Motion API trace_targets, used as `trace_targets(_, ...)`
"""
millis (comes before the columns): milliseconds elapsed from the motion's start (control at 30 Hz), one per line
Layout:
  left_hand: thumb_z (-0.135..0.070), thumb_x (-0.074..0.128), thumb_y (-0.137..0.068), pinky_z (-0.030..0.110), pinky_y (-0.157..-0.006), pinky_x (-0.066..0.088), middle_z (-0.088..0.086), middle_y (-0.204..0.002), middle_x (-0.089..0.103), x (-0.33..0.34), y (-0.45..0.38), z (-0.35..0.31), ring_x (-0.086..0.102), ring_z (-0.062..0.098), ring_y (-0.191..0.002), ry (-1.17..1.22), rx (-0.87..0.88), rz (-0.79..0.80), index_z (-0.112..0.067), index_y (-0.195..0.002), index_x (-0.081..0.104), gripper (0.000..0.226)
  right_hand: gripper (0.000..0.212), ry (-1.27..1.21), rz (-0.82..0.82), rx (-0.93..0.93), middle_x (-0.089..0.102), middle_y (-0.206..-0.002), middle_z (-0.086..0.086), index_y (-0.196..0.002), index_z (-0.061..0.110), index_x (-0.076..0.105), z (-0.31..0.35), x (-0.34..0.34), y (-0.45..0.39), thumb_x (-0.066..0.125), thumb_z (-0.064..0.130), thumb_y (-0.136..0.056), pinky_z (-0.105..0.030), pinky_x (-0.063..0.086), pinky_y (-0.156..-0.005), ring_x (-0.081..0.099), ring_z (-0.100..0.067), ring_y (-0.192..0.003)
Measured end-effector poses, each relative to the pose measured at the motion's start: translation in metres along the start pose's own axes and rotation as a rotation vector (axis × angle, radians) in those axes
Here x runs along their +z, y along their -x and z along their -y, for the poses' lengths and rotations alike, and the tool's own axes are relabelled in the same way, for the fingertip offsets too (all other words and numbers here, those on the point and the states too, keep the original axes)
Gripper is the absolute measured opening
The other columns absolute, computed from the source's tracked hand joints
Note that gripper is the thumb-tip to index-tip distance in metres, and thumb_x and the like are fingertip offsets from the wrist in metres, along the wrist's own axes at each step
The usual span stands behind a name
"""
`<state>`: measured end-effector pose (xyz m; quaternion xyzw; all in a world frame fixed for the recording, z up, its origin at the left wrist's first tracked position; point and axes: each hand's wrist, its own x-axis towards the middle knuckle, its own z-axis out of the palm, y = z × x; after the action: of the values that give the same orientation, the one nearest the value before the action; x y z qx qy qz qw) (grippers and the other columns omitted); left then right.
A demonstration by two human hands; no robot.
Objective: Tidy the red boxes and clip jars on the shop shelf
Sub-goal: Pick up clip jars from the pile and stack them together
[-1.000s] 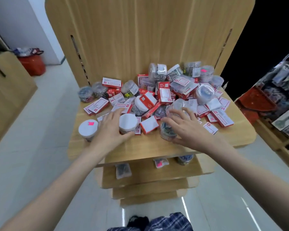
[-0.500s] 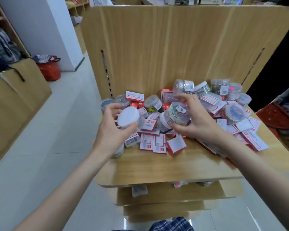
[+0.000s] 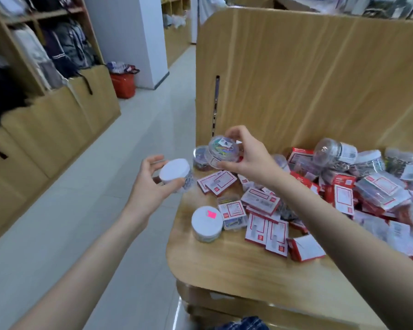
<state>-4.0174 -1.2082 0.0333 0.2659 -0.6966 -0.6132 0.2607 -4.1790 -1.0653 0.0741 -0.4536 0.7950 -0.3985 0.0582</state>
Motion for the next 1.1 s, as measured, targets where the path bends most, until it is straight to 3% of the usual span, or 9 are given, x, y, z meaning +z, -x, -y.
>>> trace_targets(133,-0.003,0.074,-0.074,0.010,-0.072,0.048,-0.006,-0.122,0.051,-0.008,-0.001,0.004,0.056,0.003,-0.095,-0.022,-0.003,-0.018,-0.021,-0.119,0.041,0.059,0.047,0.138,-0.022,-0.073,0.054,-0.107,-0.013,-0.106,0.002,0.049,-0.011,0.034,-0.044,0.076,0.013,-0.069,-0.017,0.028,-0.075,0.050,-0.024,-0.102)
trace_targets(300,0.000,0.073,-0.073,0.004,-0.071,0.044,-0.011,-0.120,0.051,-0.010,-0.002,0.011,0.053,-0.003,-0.100,-0.045,0.006,-0.015,-0.022,-0.120,0.041,0.060,0.043,0.326,0.027,-0.127,0.044,-0.119,-0.016,-0.113,0.004,0.052,-0.030,0.049,-0.047,0.071,0.018,-0.076,-0.032,0.032,-0.094,0.043,-0.032,-0.109)
trace_targets(433,-0.006,0.077,-0.071,0.002,-0.069,0.042,-0.009,-0.121,0.050,-0.009,-0.003,0.016,0.052,-0.003,-0.103,-0.056,-0.011,-0.029,-0.021,-0.124,0.041,0.065,0.025,0.322,-0.079,-0.300,0.055,-0.108,-0.017,-0.106,0.001,0.057,-0.024,0.030,-0.029,0.058,0.009,-0.082,-0.031,0.036,-0.086,0.051,-0.032,-0.099)
trace_targets(500,-0.010,0.079,-0.068,0.002,-0.068,0.042,-0.009,-0.121,0.050,-0.008,-0.003,0.020,0.052,-0.001,-0.104,-0.057,-0.014,-0.030,-0.022,-0.123,0.042,0.067,0.018,0.338,0.128,-0.340,0.062,-0.099,-0.014,-0.102,0.003,0.060,-0.022,0.026,-0.018,0.053,0.007,-0.085,-0.036,0.041,-0.081,0.055,-0.030,-0.094)
trace_targets(600,-0.012,0.082,-0.062,0.002,-0.067,0.041,-0.015,-0.116,0.050,-0.003,-0.002,0.025,0.053,-0.001,-0.102,-0.077,-0.022,-0.008,-0.022,-0.122,0.044,0.072,0.023,0.464,0.424,-0.342,0.060,-0.110,-0.013,-0.111,0.003,0.056,-0.032,0.038,-0.006,0.048,0.013,-0.090,-0.036,0.038,-0.087,0.050,-0.029,-0.107)
trace_targets(700,-0.007,0.083,-0.063,0.005,-0.074,0.043,-0.018,-0.113,0.052,0.002,-0.002,0.029,0.053,-0.003,-0.103,-0.098,-0.019,0.034,-0.022,-0.119,0.045,0.069,0.032,0.611,0.509,-0.259,0.049,-0.129,-0.005,-0.125,0.010,0.046,-0.036,0.041,-0.001,0.039,0.021,-0.096,-0.037,0.029,-0.096,0.037,-0.024,-0.122)
trace_targets(800,-0.010,0.082,-0.061,0.009,-0.079,0.044,-0.020,-0.110,0.053,0.007,-0.007,0.033,0.052,-0.002,-0.106,-0.117,-0.007,0.044,-0.024,-0.116,0.046,0.067,0.031,0.585,0.543,-0.217,0.049,-0.127,-0.003,-0.125,0.014,0.046,-0.039,0.031,0.004,0.038,0.015,-0.095,-0.037,0.028,-0.098,0.037,-0.022,-0.120)
trace_targets(933,-0.016,0.081,-0.055,0.016,-0.083,0.044,-0.021,-0.109,0.053,0.017,-0.013,0.037,0.052,0.000,-0.105,-0.114,-0.004,0.077,-0.025,-0.113,0.046,0.069,0.039,0.405,0.463,-0.190,0.051,-0.124,-0.007,-0.128,0.012,0.046,-0.043,0.023,0.011,0.042,0.003,-0.090,-0.035,0.034,-0.098,0.042,-0.022,-0.116)
trace_targets(1100,-0.001,0.078,-0.068,0.020,-0.096,0.039,-0.018,-0.112,0.052,0.033,-0.026,0.046,0.050,0.009,-0.114,-0.147,0.040,0.158,-0.034,-0.106,0.043,0.062,0.036,0.373,0.351,-0.126,0.051,-0.122,-0.009,-0.124,0.011,0.049,-0.047,0.005,0.014,0.041,0.002,-0.090,-0.032,0.038,-0.095,0.044,-0.024,-0.115)
